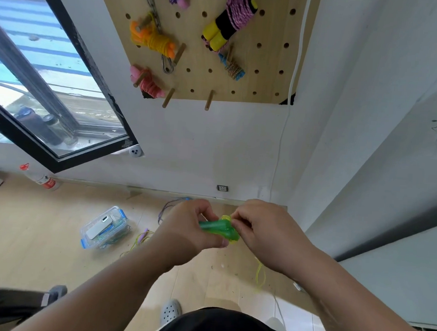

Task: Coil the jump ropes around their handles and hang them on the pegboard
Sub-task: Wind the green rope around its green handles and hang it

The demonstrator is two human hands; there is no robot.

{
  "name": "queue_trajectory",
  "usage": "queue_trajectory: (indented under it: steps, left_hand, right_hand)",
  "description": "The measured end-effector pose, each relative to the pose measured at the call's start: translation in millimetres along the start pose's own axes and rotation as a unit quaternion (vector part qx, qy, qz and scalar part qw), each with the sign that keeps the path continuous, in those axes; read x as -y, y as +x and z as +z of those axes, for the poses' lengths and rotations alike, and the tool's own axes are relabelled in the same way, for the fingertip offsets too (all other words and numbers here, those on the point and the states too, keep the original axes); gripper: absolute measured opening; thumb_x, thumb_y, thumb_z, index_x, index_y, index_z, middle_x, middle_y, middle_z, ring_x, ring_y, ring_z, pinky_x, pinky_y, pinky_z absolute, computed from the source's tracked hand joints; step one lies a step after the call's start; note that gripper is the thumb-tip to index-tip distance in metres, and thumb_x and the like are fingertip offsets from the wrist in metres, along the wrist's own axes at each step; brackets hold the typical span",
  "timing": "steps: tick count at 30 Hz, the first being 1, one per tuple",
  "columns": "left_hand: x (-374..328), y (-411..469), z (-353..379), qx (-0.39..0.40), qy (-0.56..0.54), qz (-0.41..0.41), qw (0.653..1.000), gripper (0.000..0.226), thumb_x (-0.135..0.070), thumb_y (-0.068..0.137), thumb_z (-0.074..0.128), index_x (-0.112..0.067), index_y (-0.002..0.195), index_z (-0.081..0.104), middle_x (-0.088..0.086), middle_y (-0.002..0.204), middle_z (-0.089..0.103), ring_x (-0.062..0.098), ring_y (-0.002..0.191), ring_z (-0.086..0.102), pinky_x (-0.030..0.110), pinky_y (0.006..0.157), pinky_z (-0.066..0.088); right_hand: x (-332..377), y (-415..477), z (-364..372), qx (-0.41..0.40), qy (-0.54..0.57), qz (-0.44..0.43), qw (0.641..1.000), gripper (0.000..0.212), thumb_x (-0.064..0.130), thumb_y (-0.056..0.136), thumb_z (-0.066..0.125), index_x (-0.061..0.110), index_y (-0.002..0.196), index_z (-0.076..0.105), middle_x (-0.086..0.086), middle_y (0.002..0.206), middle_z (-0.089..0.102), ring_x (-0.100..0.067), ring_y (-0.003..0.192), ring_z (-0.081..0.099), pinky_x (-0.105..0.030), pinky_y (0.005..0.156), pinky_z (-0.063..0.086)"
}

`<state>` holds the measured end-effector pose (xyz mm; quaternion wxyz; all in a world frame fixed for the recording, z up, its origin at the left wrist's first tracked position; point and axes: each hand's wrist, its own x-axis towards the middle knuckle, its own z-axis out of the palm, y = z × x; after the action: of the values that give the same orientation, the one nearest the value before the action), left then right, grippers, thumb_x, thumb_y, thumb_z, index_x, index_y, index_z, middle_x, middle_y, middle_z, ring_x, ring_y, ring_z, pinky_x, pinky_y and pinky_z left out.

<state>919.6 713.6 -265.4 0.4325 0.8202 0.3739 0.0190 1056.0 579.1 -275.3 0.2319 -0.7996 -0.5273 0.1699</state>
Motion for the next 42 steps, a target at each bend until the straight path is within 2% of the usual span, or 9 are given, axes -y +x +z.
queue_trajectory:
  steps: [4, 8, 16, 22, 26, 31, 34, 38, 42]
  left_hand:
    - [-6, 2, 7, -0.062, -0.1, -0.04, 0.992, 0.039, -0.018, 0.06, 0.096, -0.017, 0.08, 0.062, 0.004, 0.073, 0.07, 0.012, 0.052, 0.051, 0.021, 0.048, 0.04]
    - [-6, 8, -2, -0.08, -0.299, -0.095, 0.946, 0.038, -0.005, 0.071, 0.088, -0.008, 0.086, 0.053, 0.019, 0.068, 0.065, 0.015, 0.043, 0.037, 0.026, 0.045, 0.03]
    - [-11, -1, -5, 0.021, -0.523, -0.09, 0.847, 0.037, -0.004, 0.066, 0.081, -0.011, 0.077, 0.046, 0.015, 0.066, 0.051, 0.012, 0.039, 0.032, 0.025, 0.046, 0.021]
    - [-4, -5, -18, 0.188, -0.54, -0.027, 0.82, 0.051, -0.011, 0.044, 0.1, -0.015, 0.075, 0.059, 0.013, 0.063, 0.052, 0.009, 0.037, 0.039, 0.026, 0.049, 0.019]
    - [-2, -7, -22, 0.253, -0.431, -0.022, 0.866, 0.041, 0.005, 0.053, 0.086, -0.013, 0.077, 0.057, 0.014, 0.069, 0.056, 0.015, 0.047, 0.048, 0.021, 0.042, 0.031]
    - [-3, -9, -21, 0.276, -0.172, -0.015, 0.945, 0.038, 0.011, 0.064, 0.087, -0.017, 0.076, 0.064, 0.009, 0.071, 0.069, 0.012, 0.052, 0.057, 0.022, 0.044, 0.042]
    - [-1, -4, -15, 0.222, -0.018, 0.011, 0.975, 0.035, -0.011, 0.06, 0.096, -0.029, 0.074, 0.069, 0.007, 0.085, 0.075, 0.013, 0.069, 0.065, 0.031, 0.066, 0.056]
    - [2, 7, -5, 0.105, 0.064, 0.023, 0.992, 0.037, -0.025, 0.055, 0.098, -0.028, 0.073, 0.065, 0.002, 0.082, 0.073, 0.007, 0.061, 0.055, 0.022, 0.058, 0.045]
    - [3, 14, 1, 0.012, 0.001, -0.008, 1.0, 0.041, -0.023, 0.055, 0.097, -0.024, 0.071, 0.059, 0.004, 0.073, 0.07, 0.013, 0.052, 0.05, 0.024, 0.051, 0.04]
  right_hand:
    - [3, -7, 5, -0.069, 0.057, -0.004, 0.996, 0.021, 0.028, 0.102, 0.051, 0.028, 0.105, 0.071, 0.012, 0.091, 0.063, -0.008, 0.087, 0.056, -0.032, 0.077, 0.049]
    - [0, -14, 10, -0.123, 0.086, -0.006, 0.989, 0.016, 0.028, 0.098, 0.059, 0.033, 0.103, 0.073, 0.018, 0.083, 0.067, -0.006, 0.081, 0.058, -0.026, 0.07, 0.048]
    - [-3, -18, 8, -0.143, 0.219, 0.007, 0.965, 0.024, 0.02, 0.096, 0.065, 0.043, 0.093, 0.071, 0.022, 0.081, 0.069, -0.006, 0.077, 0.065, -0.013, 0.065, 0.045]
    - [-17, -19, 14, -0.035, 0.235, 0.005, 0.971, 0.023, 0.041, 0.101, 0.052, 0.039, 0.084, 0.068, 0.018, 0.074, 0.067, -0.01, 0.07, 0.063, -0.032, 0.067, 0.051]
    - [-19, -14, 10, 0.049, 0.202, -0.027, 0.978, 0.025, 0.053, 0.093, 0.041, 0.043, 0.092, 0.065, 0.017, 0.081, 0.063, -0.008, 0.078, 0.058, -0.029, 0.07, 0.047]
    - [-26, 4, -9, 0.148, 0.123, -0.039, 0.98, 0.009, 0.035, 0.095, 0.065, 0.029, 0.094, 0.072, 0.015, 0.084, 0.065, -0.006, 0.082, 0.06, -0.025, 0.073, 0.049]
    - [-22, 13, -12, 0.164, 0.069, -0.041, 0.983, 0.008, 0.035, 0.095, 0.067, 0.031, 0.096, 0.073, 0.018, 0.086, 0.065, -0.002, 0.084, 0.061, -0.02, 0.072, 0.046]
    - [-11, 18, -4, 0.094, 0.009, -0.007, 0.996, 0.016, 0.037, 0.097, 0.059, 0.029, 0.1, 0.073, 0.012, 0.094, 0.069, -0.009, 0.087, 0.061, -0.031, 0.076, 0.05]
    - [-4, 15, 0, 0.039, 0.007, 0.011, 0.999, 0.025, 0.034, 0.101, 0.048, 0.024, 0.099, 0.072, 0.007, 0.09, 0.067, -0.013, 0.083, 0.06, -0.042, 0.076, 0.053]
